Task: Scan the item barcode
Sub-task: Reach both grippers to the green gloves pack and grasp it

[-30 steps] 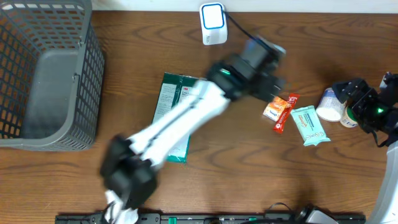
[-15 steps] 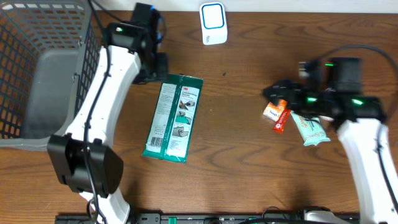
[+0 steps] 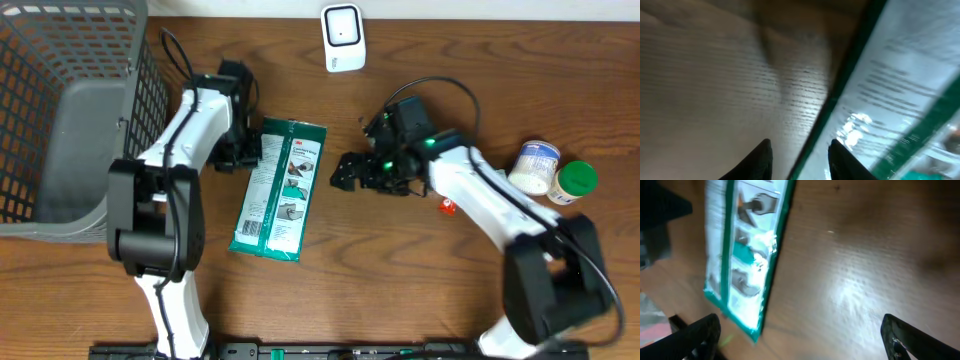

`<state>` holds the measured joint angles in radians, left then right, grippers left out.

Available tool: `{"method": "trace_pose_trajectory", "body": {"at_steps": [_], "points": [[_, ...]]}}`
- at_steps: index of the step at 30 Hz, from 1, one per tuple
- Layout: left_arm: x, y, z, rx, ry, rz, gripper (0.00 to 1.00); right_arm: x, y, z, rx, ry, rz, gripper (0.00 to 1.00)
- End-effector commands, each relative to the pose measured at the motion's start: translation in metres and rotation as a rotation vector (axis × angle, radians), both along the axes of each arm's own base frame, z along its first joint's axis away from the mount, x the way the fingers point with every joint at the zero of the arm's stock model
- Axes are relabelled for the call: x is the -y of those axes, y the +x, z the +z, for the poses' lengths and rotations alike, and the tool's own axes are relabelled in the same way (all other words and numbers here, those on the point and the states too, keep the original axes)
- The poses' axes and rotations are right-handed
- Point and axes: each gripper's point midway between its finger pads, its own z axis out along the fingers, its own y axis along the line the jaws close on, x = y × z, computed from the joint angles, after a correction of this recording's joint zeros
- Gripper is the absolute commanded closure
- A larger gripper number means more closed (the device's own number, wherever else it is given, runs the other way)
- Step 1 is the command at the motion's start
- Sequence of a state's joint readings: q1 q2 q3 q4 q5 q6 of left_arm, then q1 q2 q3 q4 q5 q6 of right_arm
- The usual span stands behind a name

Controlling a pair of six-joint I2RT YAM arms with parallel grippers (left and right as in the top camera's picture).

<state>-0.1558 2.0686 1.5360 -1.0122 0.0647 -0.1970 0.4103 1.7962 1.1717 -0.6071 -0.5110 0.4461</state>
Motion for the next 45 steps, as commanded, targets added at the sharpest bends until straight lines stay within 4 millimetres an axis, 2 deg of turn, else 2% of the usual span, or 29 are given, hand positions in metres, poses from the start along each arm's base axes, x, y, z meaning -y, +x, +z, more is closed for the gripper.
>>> {"method": "trace_pose_trajectory", "body": {"at_steps": [1,2,7,11,14,22,25,29,32,38,39,44,45], "points": [[-0.002,-0.007,-0.018,-0.036,0.011,-0.015,0.64,-0.024,-0.006,-0.026,-0.103,0.083,0.03,0.04],[-0.002,-0.009,-0.024,-0.043,0.011,-0.015,0.64,-0.037,-0.006,-0.032,-0.116,0.155,0.068,0.09],[-0.001,-0.018,-0.034,-0.068,0.007,-0.001,0.64,-0.057,-0.006,-0.055,-0.141,0.256,0.118,0.13],[-0.003,-0.03,-0.045,-0.095,0.012,0.041,0.64,-0.065,-0.011,-0.067,-0.154,0.257,0.138,0.18],[0.004,-0.039,-0.053,-0.116,-0.032,0.047,0.64,-0.069,-0.018,-0.071,-0.17,0.25,0.153,0.21],[0.017,-0.046,-0.059,-0.13,-0.086,0.05,0.64,-0.087,-0.03,-0.072,-0.149,0.246,0.209,0.31],[0.032,-0.05,-0.058,-0.143,-0.127,0.031,0.64,-0.095,-0.031,-0.071,-0.128,0.246,0.224,0.35],[0.044,-0.053,-0.057,-0.146,-0.131,0.0,0.64,-0.102,-0.025,-0.067,-0.081,0.27,0.238,0.37],[0.053,-0.057,-0.057,-0.149,-0.129,-0.031,0.64,-0.106,-0.012,-0.061,-0.018,0.3,0.239,0.38],[0.064,-0.061,-0.057,-0.15,-0.126,-0.064,0.64,-0.101,-0.002,-0.061,0.006,0.302,0.22,0.41],[0.064,-0.061,-0.057,-0.15,-0.126,-0.067,0.63,-0.1,-0.003,-0.061,-0.002,0.298,0.218,0.43],[0.064,-0.06,-0.058,-0.147,-0.123,-0.068,0.63,-0.092,-0.001,-0.064,-0.012,0.288,0.205,0.75],[0.064,-0.06,-0.058,-0.145,-0.123,-0.068,0.62,-0.09,0.001,-0.064,-0.013,0.287,0.198,0.78]]}}
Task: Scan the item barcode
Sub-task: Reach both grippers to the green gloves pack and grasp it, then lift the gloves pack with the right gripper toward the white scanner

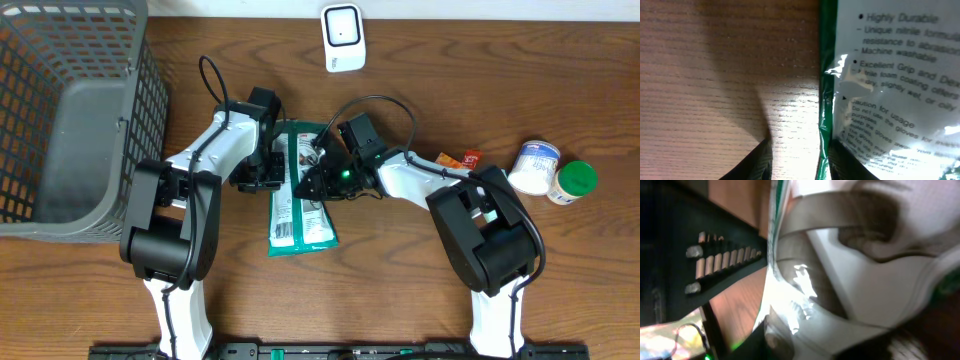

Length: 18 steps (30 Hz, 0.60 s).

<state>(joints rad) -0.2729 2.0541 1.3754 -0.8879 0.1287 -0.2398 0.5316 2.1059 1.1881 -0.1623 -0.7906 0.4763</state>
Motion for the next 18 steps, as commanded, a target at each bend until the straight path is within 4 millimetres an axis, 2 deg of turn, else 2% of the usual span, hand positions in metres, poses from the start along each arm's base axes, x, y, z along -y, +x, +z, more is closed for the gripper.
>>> {"method": "trace_pose_trajectory", "body": {"at_steps": [1,2,4,9,13,18], "points": [[0.017,-0.026,-0.026,-0.11,-0.065,0.0,0.59,0.011,0.005,-0.009,-0.013,-0.012,-0.019,0.8],[0.017,-0.025,-0.026,-0.109,-0.066,0.0,0.59,0.014,0.007,-0.01,-0.016,-0.014,-0.027,0.83],[0.017,-0.025,-0.026,-0.107,-0.067,-0.001,0.59,0.02,0.009,-0.008,-0.027,-0.002,-0.028,0.99],[0.018,-0.006,-0.016,-0.047,-0.086,0.008,0.52,0.029,0.014,0.009,0.031,0.06,0.019,0.99],[0.015,0.023,0.026,0.084,-0.125,0.046,0.51,0.047,0.023,0.03,0.129,0.003,0.014,0.99],[0.005,0.051,0.109,0.326,-0.184,0.075,0.48,0.065,0.022,0.068,0.257,-0.032,0.051,0.99]]}}
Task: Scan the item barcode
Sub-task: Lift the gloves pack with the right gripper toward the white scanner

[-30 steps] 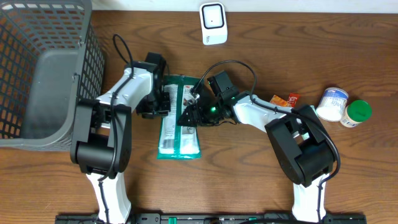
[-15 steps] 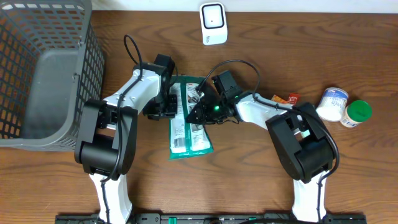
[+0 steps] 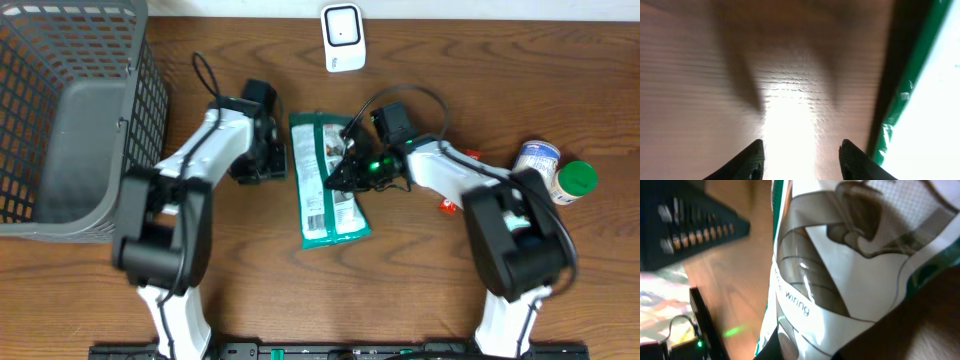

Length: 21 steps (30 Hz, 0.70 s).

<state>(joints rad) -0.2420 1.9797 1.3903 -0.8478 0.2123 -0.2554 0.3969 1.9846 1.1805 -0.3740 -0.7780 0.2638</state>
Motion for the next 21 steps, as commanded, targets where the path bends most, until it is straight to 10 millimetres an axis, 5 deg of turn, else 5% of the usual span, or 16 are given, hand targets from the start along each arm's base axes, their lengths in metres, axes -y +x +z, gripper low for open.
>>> {"method": "trace_pose_trajectory", "body": {"at_steps": [1,6,12,16,21], "points": [[-0.007,0.032,0.096,0.275,-0.079,0.043,0.47,0.011,0.004,0.046,0.169,0.008,0.05,0.99],[-0.029,0.028,0.18,0.5,-0.115,0.092,0.43,0.028,0.006,0.089,0.248,0.037,0.027,0.99],[-0.068,0.017,0.246,0.718,-0.075,0.095,0.37,0.059,0.011,0.159,0.483,-0.056,-0.073,0.99],[-0.084,0.013,0.255,0.741,-0.064,0.14,0.37,0.074,0.006,0.194,0.583,-0.1,-0.127,0.99],[-0.086,0.009,0.23,0.666,-0.056,0.149,0.37,0.088,0.006,0.227,0.697,-0.141,-0.182,0.99]]}}
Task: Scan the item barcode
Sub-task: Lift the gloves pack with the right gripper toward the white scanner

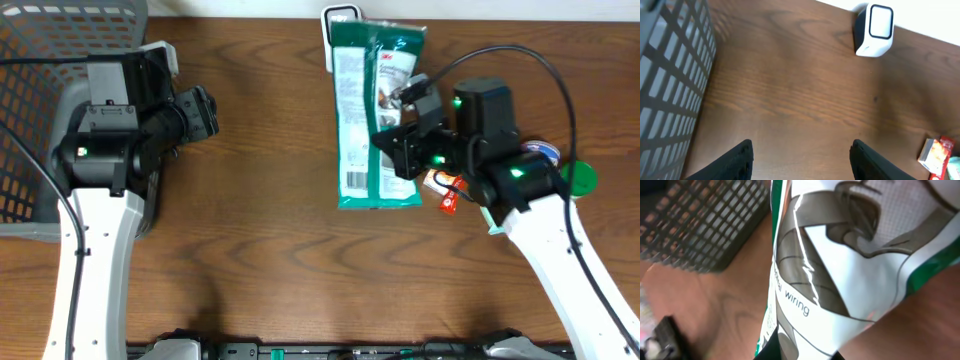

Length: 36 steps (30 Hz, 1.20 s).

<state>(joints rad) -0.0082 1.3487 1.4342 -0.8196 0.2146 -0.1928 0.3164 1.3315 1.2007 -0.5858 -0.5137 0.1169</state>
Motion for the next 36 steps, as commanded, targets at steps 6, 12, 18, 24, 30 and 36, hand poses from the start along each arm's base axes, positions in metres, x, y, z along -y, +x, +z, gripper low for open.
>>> {"method": "trace_pose_trajectory", "body": {"at_steps": [6,12,18,24,30,36], "points": [[-0.001,0.004,-0.041,-0.114,0.012,-0.013,0.19,0.005,0.013,0.042,0.188,0.0,-0.016,0.99],[-0.001,0.008,-0.051,-0.144,0.012,-0.014,0.17,0.011,0.014,0.053,0.303,-0.077,-0.01,0.99],[-0.001,0.008,-0.052,-0.145,0.012,-0.014,0.17,0.032,0.018,0.095,0.489,-0.203,-0.101,0.99],[-0.001,0.008,-0.052,-0.145,0.012,-0.014,0.16,0.04,0.017,0.141,0.669,-0.272,-0.102,0.99],[-0.001,0.008,-0.052,-0.145,0.011,-0.014,0.16,0.037,0.02,0.156,0.793,-0.328,-0.06,0.99],[-0.001,0.008,-0.052,-0.145,0.012,-0.014,0.16,0.02,0.028,0.194,1.162,-0.534,0.064,0.99]]}}
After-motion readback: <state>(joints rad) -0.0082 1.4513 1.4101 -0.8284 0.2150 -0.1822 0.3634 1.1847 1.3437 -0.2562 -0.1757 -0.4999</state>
